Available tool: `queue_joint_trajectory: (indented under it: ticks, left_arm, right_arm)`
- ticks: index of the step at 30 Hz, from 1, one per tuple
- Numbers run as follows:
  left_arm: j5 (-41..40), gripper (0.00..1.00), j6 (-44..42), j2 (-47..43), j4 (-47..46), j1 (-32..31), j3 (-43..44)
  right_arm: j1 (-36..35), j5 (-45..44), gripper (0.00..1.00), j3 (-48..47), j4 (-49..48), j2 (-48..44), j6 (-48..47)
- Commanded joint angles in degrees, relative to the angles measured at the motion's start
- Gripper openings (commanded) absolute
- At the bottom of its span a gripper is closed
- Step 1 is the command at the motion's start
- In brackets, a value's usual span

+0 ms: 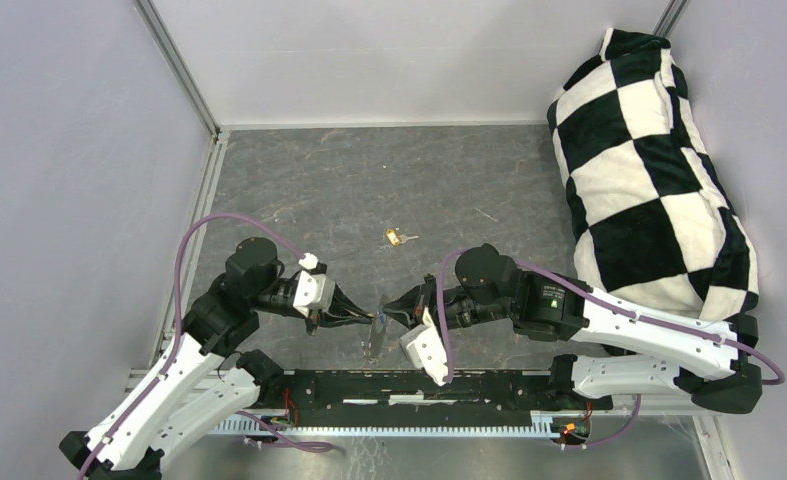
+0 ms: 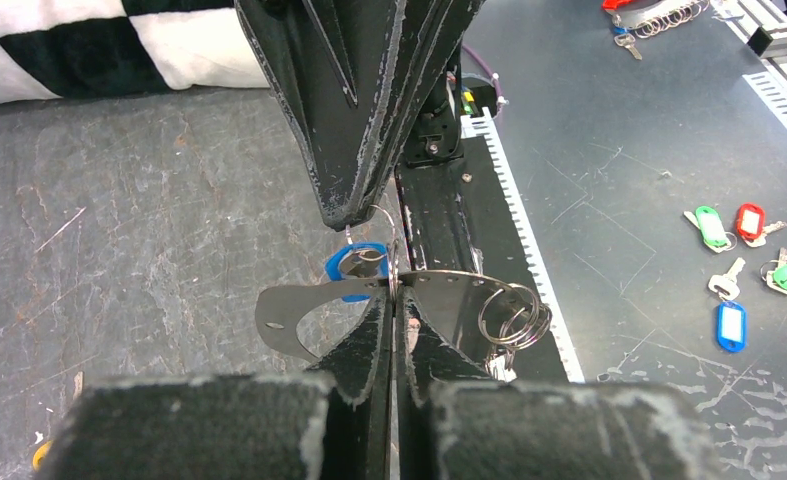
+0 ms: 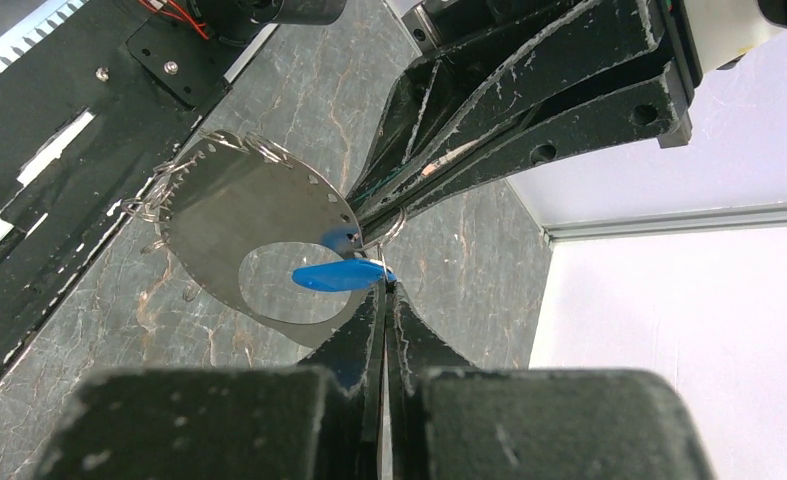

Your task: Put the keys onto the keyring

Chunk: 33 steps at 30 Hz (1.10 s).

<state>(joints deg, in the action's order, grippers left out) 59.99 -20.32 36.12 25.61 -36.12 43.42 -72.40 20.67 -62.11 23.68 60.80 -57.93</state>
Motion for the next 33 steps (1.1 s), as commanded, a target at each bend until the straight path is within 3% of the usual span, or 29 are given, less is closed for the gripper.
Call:
queue_joint_trajectory:
  ticks: [1, 33]
  left_arm:
    - [-0.74, 0.02, 2.44, 0.17, -1.92, -0.09, 0.53]
    - [-1.37, 0.02, -0.98, 0.27, 1.10, -0.09, 0.10]
  right_arm:
    - [-0.67, 0.78, 0.00, -0.75, -1.61, -0.84, 0.03]
    - [-1.64, 0.51, 0.00, -3.88, -2.97, 3.09, 1.75]
